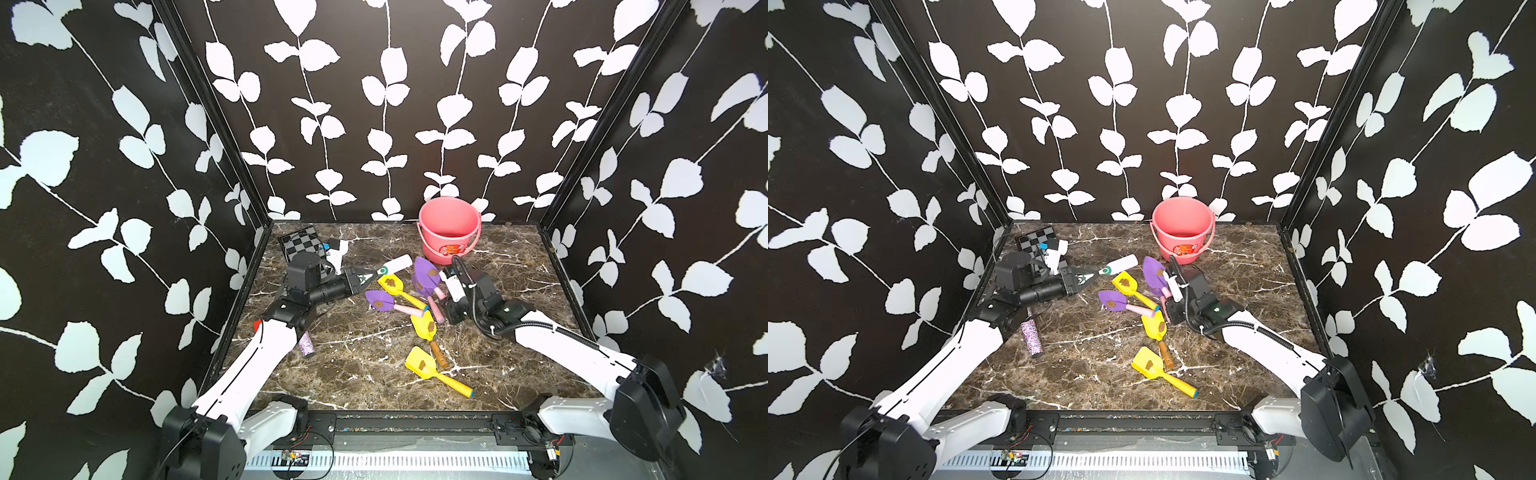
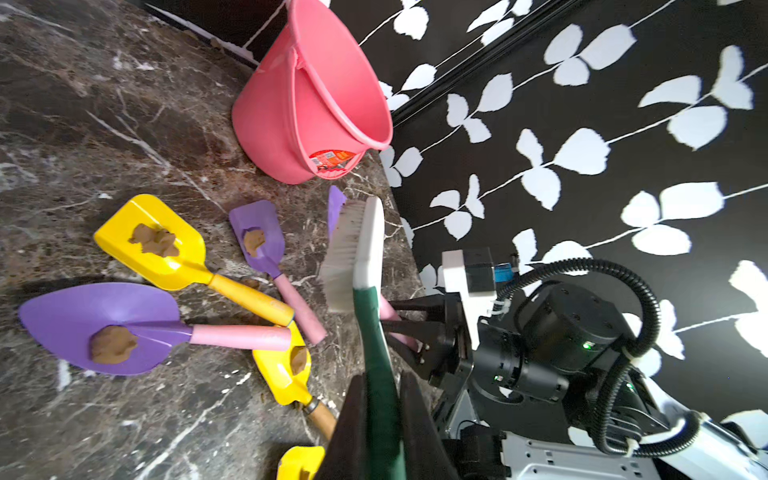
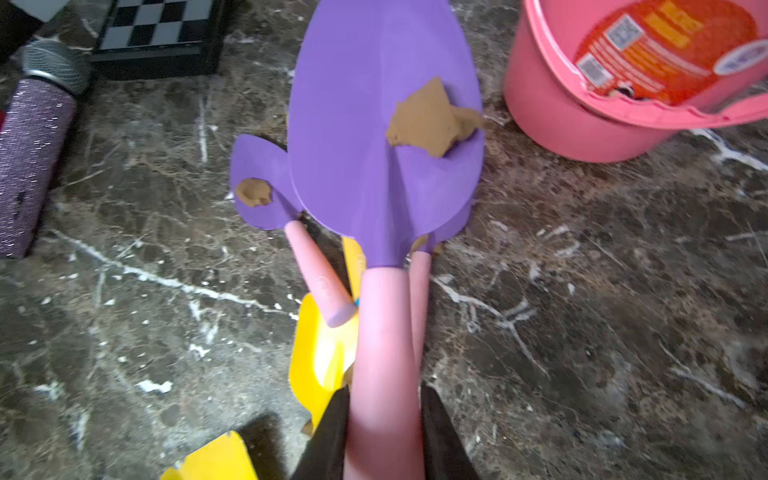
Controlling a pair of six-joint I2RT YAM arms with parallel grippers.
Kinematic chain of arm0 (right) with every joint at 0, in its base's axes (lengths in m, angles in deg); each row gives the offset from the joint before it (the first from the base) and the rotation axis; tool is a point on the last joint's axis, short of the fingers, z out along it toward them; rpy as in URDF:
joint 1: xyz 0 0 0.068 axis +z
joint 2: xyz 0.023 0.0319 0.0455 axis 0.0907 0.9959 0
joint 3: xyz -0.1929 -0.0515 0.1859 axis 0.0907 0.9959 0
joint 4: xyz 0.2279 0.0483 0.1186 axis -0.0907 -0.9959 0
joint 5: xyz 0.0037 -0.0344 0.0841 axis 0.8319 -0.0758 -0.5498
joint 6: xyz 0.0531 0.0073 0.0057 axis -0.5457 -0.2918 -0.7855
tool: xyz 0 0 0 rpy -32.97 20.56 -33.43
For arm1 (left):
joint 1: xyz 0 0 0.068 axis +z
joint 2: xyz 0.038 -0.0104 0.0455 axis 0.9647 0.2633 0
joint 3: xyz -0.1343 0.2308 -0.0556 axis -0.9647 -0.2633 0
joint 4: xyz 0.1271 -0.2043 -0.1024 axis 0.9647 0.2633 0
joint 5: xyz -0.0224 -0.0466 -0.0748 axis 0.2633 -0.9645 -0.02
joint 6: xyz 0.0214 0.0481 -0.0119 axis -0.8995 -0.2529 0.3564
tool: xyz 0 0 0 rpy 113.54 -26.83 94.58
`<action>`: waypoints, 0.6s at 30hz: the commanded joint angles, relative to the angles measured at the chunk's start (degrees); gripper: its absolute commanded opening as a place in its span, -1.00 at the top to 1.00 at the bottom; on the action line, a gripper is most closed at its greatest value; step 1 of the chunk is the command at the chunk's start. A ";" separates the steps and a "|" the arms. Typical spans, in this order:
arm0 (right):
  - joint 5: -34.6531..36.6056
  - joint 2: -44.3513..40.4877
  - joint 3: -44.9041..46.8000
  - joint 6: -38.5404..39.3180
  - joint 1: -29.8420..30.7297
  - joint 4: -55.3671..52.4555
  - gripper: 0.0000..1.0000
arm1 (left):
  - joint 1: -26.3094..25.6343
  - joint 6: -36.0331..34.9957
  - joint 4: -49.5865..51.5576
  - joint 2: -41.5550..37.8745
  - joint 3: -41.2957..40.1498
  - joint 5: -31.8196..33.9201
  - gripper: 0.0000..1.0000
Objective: Brush the soil off the hand trowel and place it into the bucket
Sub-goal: Pick up the hand trowel from the center of the board, then brush off the soil from the hand trowel.
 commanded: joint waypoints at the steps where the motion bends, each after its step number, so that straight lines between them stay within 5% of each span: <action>1: -3.98 3.02 -4.56 2.06 1.99 -0.65 1.00 | -0.32 3.51 -4.30 -2.94 -1.94 -0.44 1.00; 6: -6.54 7.75 -9.48 1.66 4.78 -0.44 1.00 | -0.73 10.05 -12.16 -2.12 -7.40 -0.57 1.00; 18: -13.07 11.00 -12.23 -3.19 5.45 -2.10 1.00 | -2.15 9.80 -9.84 1.95 -11.40 -1.52 1.00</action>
